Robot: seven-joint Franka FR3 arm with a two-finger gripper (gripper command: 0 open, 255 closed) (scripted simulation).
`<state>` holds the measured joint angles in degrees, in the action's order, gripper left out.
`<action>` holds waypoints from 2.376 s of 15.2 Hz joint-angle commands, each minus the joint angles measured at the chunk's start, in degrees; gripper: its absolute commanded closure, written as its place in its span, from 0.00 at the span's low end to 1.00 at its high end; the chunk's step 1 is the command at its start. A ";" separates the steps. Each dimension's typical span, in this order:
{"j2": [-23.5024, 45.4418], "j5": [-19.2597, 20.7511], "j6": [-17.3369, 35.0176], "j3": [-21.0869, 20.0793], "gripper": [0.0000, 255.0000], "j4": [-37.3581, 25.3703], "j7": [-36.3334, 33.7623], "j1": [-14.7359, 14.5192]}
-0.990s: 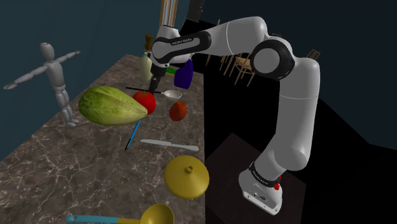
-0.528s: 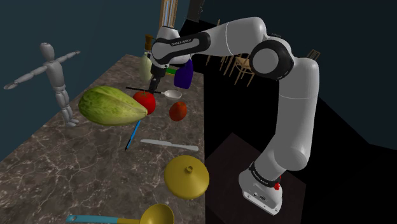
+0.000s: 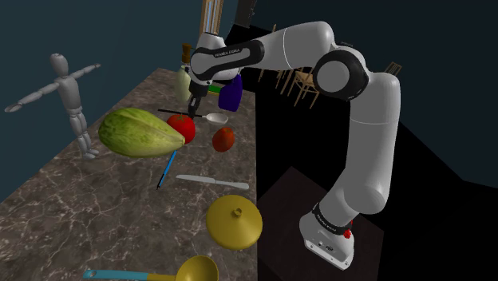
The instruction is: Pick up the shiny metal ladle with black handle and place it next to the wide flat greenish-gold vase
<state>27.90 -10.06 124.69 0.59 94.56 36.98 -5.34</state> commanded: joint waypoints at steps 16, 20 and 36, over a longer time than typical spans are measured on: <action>-3.91 0.77 -8.82 0.26 1.00 -4.94 -1.45 -0.05; -4.65 0.96 -11.52 0.31 1.00 -6.92 -1.85 -0.02; -13.99 2.20 -12.65 -1.97 1.00 0.21 -9.87 -5.22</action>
<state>15.01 -7.99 111.45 -1.02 93.27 28.24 -9.83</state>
